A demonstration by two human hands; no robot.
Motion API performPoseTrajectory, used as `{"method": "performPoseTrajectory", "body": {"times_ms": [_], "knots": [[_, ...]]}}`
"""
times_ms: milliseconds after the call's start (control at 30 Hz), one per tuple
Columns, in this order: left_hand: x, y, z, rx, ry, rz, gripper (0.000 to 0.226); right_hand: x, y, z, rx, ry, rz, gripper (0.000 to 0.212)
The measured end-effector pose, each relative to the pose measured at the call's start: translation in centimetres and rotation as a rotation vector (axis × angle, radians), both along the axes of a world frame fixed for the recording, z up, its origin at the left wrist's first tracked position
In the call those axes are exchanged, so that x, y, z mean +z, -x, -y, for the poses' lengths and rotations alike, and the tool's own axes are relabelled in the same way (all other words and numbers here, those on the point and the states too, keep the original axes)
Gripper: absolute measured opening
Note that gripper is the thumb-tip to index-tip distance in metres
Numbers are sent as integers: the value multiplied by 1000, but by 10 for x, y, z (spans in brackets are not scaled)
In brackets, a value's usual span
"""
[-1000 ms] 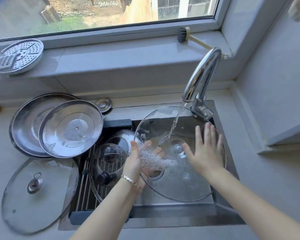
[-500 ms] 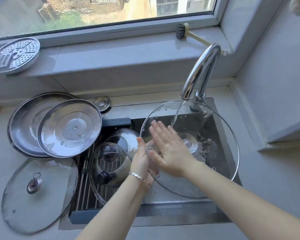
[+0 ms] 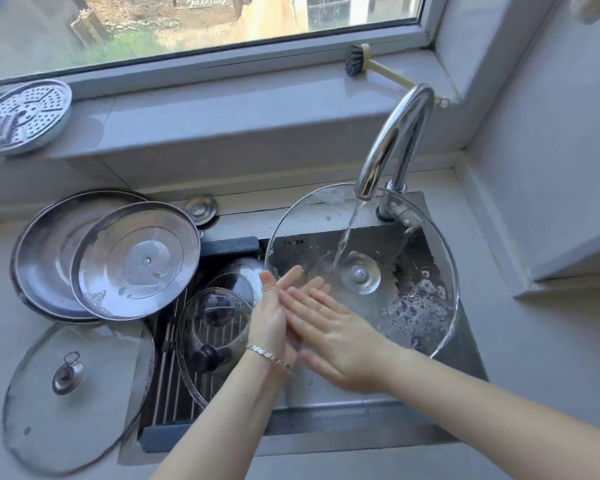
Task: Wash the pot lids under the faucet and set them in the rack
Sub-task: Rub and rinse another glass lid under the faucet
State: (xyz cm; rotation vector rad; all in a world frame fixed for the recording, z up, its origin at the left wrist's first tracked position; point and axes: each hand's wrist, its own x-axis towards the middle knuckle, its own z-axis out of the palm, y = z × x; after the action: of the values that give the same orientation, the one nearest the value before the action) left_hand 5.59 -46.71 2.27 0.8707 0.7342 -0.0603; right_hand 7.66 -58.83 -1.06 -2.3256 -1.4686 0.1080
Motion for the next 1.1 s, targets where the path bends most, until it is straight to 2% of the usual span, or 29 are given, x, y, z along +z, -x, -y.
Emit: {"method": "performPoseTrajectory", "body": {"times_ms": [67, 133, 233, 300, 400, 467, 600, 767, 867, 967, 1033, 1100], "knots": [[1, 0, -10, 48, -23, 30, 53, -7, 9, 24, 121, 59, 25, 54], [0, 0, -21, 97, -67, 61, 51, -24, 3, 53, 82, 158, 63, 52], [1, 2, -23, 164, -96, 59, 49, -30, -13, 77, -278, 271, -60, 60], [4, 3, -17, 189, -107, 40, 48, -29, -9, 68, -454, 217, -143, 69], [7, 3, -9, 208, -133, 25, 48, -26, 17, 40, -345, 185, -230, 72], [8, 5, -9, 224, -130, 15, 47, -24, 21, 35, -294, 172, -171, 74], [10, 9, -14, 247, -84, 4, 49, -17, -9, 49, -540, 258, -316, 91], [8, 17, -8, 173, -89, -41, 50, -7, -6, 32, -398, 304, -314, 85], [7, 19, -3, 84, -67, -87, 51, -15, -35, 37, -669, 310, -279, 95], [3, 22, 7, 5, -52, -156, 52, -19, -57, 35, -849, 389, -350, 85], [1, 23, 15, -23, -42, -183, 51, -16, -54, 23, -741, 384, -338, 79], [0, 22, 23, -38, -18, -202, 50, -11, -41, 6, -455, 301, -314, 80]]}}
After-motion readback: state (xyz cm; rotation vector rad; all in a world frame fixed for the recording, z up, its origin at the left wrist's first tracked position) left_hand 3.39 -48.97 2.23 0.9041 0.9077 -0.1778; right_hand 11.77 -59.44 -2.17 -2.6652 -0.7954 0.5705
